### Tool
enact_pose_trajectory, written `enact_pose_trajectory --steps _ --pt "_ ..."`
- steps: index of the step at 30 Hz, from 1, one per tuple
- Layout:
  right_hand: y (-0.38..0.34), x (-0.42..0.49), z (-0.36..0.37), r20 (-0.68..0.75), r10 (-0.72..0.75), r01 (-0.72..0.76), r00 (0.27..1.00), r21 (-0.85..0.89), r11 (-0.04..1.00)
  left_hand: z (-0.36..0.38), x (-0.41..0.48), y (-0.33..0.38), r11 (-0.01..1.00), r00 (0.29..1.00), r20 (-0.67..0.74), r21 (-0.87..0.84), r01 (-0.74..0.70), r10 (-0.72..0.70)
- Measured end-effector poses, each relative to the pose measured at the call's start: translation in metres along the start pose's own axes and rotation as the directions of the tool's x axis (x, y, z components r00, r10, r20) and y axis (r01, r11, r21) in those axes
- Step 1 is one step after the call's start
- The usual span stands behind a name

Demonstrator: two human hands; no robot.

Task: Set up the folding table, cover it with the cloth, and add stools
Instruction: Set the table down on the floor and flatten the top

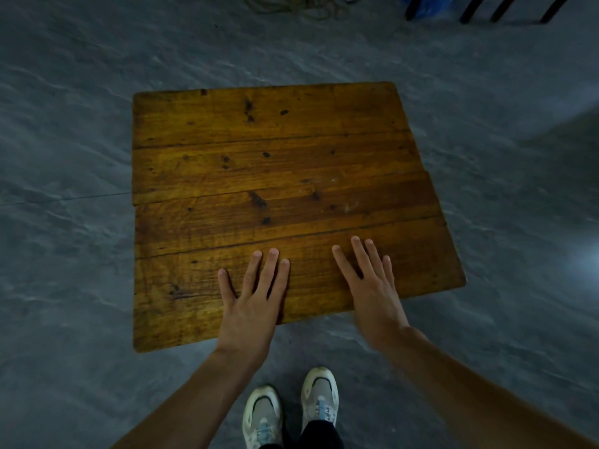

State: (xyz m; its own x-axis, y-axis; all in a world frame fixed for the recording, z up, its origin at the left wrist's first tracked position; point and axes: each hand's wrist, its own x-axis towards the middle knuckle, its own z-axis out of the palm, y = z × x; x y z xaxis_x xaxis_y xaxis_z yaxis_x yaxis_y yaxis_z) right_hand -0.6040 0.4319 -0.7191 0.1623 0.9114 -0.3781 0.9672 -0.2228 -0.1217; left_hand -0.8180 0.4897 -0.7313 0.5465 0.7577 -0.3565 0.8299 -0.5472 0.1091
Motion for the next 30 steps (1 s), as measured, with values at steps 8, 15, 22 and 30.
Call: enact_pose_trajectory --steps 8,15,22,30 --pt "-0.008 0.021 -0.035 0.181 -0.035 0.029 0.983 0.036 0.999 -0.015 0.009 -0.019 0.996 0.997 0.01 -0.059 -0.072 0.073" --pt "-0.011 0.033 -0.035 0.269 -0.062 0.088 0.961 -0.085 0.992 -0.031 0.029 -0.045 0.995 0.987 0.157 -0.088 0.056 -0.042" --pt "-0.008 0.026 -0.029 0.249 -0.063 0.07 0.966 -0.016 0.997 -0.025 0.019 -0.028 0.996 0.985 0.149 -0.036 0.088 -0.081" --pt "-0.012 0.028 -0.035 0.245 -0.07 0.079 0.967 -0.027 0.997 -0.026 0.022 -0.032 0.998 0.989 0.138 -0.007 0.058 -0.056"
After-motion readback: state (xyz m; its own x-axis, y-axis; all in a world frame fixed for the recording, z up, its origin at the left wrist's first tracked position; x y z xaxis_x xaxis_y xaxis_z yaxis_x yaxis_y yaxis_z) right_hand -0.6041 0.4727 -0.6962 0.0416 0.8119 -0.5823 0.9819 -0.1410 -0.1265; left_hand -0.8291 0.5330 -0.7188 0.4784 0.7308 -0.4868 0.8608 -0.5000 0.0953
